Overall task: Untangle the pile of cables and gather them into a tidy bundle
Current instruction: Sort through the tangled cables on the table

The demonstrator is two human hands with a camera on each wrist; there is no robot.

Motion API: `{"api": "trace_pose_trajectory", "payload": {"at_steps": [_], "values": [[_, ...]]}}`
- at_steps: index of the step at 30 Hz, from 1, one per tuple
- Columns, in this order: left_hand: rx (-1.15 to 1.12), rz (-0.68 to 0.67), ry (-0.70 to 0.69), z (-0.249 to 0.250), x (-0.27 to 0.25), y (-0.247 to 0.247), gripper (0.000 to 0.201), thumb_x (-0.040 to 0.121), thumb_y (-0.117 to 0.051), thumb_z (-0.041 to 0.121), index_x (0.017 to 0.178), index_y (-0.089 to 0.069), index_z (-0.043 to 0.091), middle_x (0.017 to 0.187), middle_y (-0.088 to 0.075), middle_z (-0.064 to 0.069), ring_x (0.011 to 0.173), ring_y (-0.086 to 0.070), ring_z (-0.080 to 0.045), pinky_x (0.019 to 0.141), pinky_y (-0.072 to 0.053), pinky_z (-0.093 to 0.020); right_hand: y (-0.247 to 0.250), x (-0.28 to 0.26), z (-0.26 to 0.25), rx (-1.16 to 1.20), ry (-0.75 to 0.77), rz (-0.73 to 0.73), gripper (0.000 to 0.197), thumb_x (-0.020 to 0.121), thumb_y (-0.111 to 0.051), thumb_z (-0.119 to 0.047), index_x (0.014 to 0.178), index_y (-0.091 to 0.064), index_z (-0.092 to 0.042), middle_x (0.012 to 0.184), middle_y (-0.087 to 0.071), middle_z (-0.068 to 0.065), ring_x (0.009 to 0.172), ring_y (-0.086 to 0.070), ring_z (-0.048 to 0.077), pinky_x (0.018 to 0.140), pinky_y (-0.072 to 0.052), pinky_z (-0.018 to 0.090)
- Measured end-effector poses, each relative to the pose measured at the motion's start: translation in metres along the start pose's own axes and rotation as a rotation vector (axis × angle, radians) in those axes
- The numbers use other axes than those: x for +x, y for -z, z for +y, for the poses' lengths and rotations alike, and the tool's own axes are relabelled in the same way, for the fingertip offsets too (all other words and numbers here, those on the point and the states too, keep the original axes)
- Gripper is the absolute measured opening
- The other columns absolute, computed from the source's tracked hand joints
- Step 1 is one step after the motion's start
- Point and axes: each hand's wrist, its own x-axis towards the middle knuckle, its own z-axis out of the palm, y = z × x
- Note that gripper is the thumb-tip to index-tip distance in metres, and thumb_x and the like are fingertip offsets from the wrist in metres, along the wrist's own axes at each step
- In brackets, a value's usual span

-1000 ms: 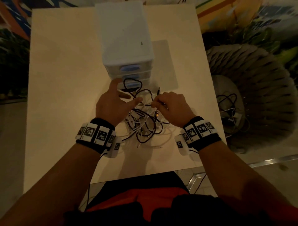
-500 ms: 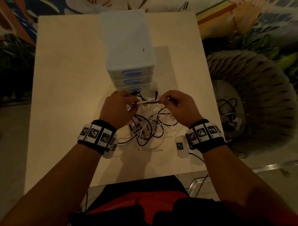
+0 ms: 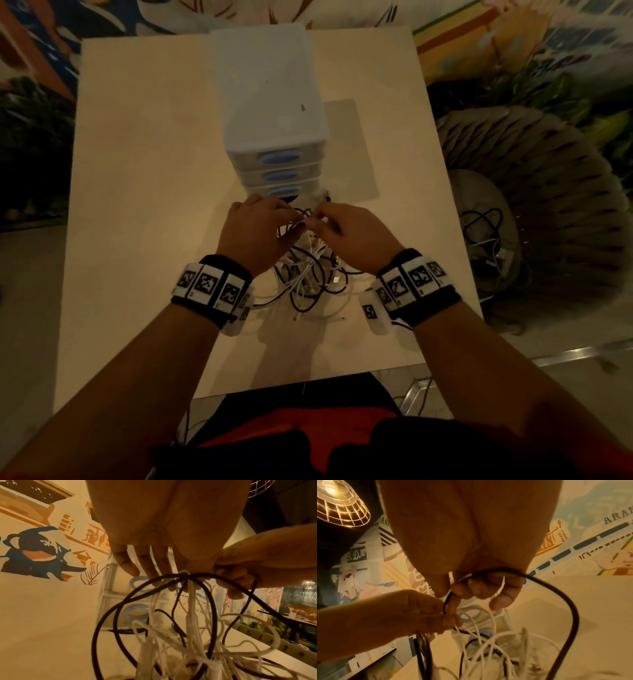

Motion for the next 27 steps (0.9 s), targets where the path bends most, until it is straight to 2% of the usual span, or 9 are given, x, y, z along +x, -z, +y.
{"api": "trace_pose_trajectory", "payload": {"at_steps": [5, 8, 11, 13, 15, 18, 21, 24, 27], "values": [[-0.021, -0.096, 0.142, -0.023, -0.001, 0.002, 0.021, 0.091, -0.069, 0.039, 0.111, -0.075, 0.038, 0.111, -0.072, 0.000, 0.100, -0.061, -0.032, 0.084, -0.051, -0.048, 0.027, 0.003, 0.010, 0.058, 0.079, 0.033, 0.021, 0.104, -0.048, -0.022, 0.097, -0.067, -0.016, 0.090, -0.066, -0.003, 0.082, -0.059, 0.011, 0.076, -0.043, 0.020], [-0.048, -0.104, 0.223, -0.036, -0.006, 0.000, 0.026, 0.091, -0.068, 0.041, 0.117, -0.072, 0.038, 0.111, -0.070, -0.005, 0.101, -0.060, -0.032, 0.085, -0.051, -0.047, 0.046, -0.001, 0.028, 0.215, -0.003, 0.130, 0.022, 0.107, -0.041, -0.018, 0.096, -0.059, -0.015, 0.085, -0.063, -0.004, 0.077, -0.058, 0.013, 0.077, -0.049, 0.031], [-0.074, -0.076, 0.162, -0.034, -0.008, 0.005, 0.052, 0.084, -0.076, 0.045, 0.133, -0.062, 0.034, 0.122, -0.065, -0.008, 0.107, -0.057, -0.035, 0.088, -0.050, -0.046, 0.051, -0.004, 0.033, 0.254, -0.022, 0.201, 0.024, 0.109, -0.037, -0.024, 0.093, -0.055, -0.021, 0.082, -0.058, 0.006, 0.068, -0.046, 0.011, 0.070, -0.044, 0.039], [-0.146, -0.064, 0.041, -0.023, -0.007, 0.012, 0.065, 0.079, -0.080, 0.046, 0.139, -0.058, 0.033, 0.128, -0.061, -0.006, 0.114, -0.056, -0.032, 0.093, -0.048, -0.043, 0.048, -0.004, 0.026, 0.297, -0.009, 0.197, 0.026, 0.109, -0.036, -0.026, 0.091, -0.054, -0.026, 0.082, -0.055, 0.012, 0.067, -0.041, 0.009, 0.069, -0.040, 0.033], [-0.169, -0.044, -0.110, -0.008, -0.004, 0.013, 0.054, 0.082, -0.078, 0.050, 0.131, -0.066, 0.033, 0.124, -0.064, -0.002, 0.114, -0.057, -0.028, 0.093, -0.049, -0.040, 0.043, -0.004, 0.014, 0.353, 0.003, 0.181, 0.026, 0.109, -0.038, -0.026, 0.090, -0.055, -0.022, 0.083, -0.056, 0.010, 0.069, -0.043, 0.008, 0.072, -0.039, 0.029], [-0.139, 0.028, -0.197, 0.010, 0.003, 0.012, 0.029, 0.093, -0.062, 0.048, 0.108, -0.078, 0.029, 0.103, -0.072, 0.003, 0.096, -0.063, -0.027, 0.077, -0.051, -0.039, 0.036, -0.002, 0.000, 0.371, -0.008, 0.172, 0.032, 0.106, -0.048, -0.034, 0.084, -0.056, -0.014, 0.072, -0.054, 0.004, 0.064, -0.043, 0.006, 0.065, -0.037, 0.023], [-0.196, 0.110, -0.135, 0.016, 0.005, 0.016, 0.020, 0.098, -0.059, 0.034, 0.103, -0.075, 0.022, 0.097, -0.074, 0.000, 0.087, -0.065, -0.027, 0.073, -0.050, -0.035, 0.027, 0.001, 0.005, 0.310, -0.041, 0.259, 0.036, 0.102, -0.049, -0.048, 0.089, -0.062, -0.017, 0.066, -0.054, -0.005, 0.059, -0.044, 0.003, 0.059, -0.036, 0.020], [-0.304, 0.134, 0.005, 0.016, 0.001, 0.021, 0.016, 0.103, -0.053, 0.028, 0.112, -0.062, 0.019, 0.099, -0.073, 0.003, 0.086, -0.066, -0.022, 0.070, -0.050, -0.032, 0.016, 0.000, 0.029, 0.177, -0.166, 0.523, 0.036, 0.100, -0.048, -0.056, 0.110, -0.059, -0.023, 0.092, -0.062, -0.006, 0.083, -0.056, 0.002, 0.075, -0.044, 0.019], [-0.391, 0.227, 0.101, 0.014, -0.003, 0.024, 0.021, 0.104, -0.050, 0.032, 0.119, -0.058, 0.020, 0.098, -0.072, 0.009, 0.079, -0.064, -0.011, 0.066, -0.047, -0.024, 0.013, -0.011, 0.036, 0.144, -0.253, 0.673, 0.025, 0.100, -0.054, -0.047, 0.097, -0.051, -0.022, 0.083, -0.057, -0.004, 0.073, -0.052, 0.004, 0.069, -0.046, 0.027]]}}
